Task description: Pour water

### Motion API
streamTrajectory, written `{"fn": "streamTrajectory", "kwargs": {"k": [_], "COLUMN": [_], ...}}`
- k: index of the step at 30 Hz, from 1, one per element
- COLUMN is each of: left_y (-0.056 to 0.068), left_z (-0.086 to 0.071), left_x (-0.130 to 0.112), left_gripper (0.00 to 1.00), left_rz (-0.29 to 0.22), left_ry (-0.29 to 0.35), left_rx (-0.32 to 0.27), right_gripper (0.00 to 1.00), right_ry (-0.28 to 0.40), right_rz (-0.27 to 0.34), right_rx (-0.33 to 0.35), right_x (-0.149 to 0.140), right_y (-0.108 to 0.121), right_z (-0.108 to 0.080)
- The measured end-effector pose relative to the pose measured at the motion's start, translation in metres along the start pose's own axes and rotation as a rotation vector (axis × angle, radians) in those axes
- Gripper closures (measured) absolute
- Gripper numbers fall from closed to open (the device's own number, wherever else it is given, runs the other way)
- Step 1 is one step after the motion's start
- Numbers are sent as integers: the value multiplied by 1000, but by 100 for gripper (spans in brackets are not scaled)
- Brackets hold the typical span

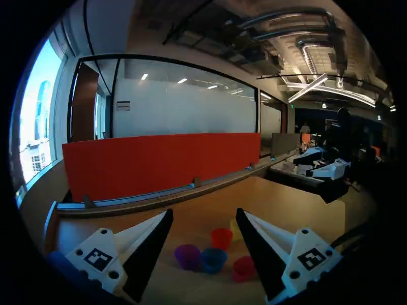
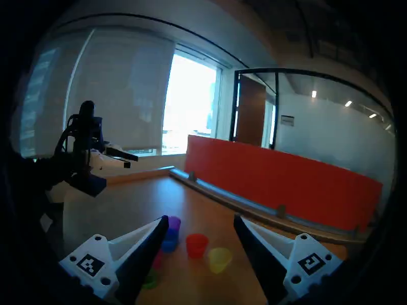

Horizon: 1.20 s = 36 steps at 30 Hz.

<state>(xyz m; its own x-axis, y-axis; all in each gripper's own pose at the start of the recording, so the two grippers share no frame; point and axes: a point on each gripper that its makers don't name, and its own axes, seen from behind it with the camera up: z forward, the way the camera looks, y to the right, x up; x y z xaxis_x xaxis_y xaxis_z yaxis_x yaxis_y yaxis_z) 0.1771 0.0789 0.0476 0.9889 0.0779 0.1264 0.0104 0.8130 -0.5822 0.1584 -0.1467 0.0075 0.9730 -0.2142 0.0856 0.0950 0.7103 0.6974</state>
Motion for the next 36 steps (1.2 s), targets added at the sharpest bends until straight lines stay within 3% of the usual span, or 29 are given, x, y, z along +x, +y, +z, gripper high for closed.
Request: {"fn": "streamTrajectory", "kwargs": {"k": [6,12,24,36], "left_y": [7,19,18,36], "left_z": [6,10,21,35], "left_x": [-10,-13,-21,-38], "left_gripper": [8,8,8,8], "left_rz": [48,94,114,172], "left_ry": [-47,-74,-96,-132], "left_rx": [-49,-108,-146,-221], "right_gripper": [0,0,0,0], "right_ry": [-59,-86,-144,-204], "right_rz": [10,5,-45,-81], "right_rx": [84,124,198,274], "right_x": [-11,-12,-22,-45], "right_y": [-15,-17,-32,-53], "right_z": [2,3,3,6]}}
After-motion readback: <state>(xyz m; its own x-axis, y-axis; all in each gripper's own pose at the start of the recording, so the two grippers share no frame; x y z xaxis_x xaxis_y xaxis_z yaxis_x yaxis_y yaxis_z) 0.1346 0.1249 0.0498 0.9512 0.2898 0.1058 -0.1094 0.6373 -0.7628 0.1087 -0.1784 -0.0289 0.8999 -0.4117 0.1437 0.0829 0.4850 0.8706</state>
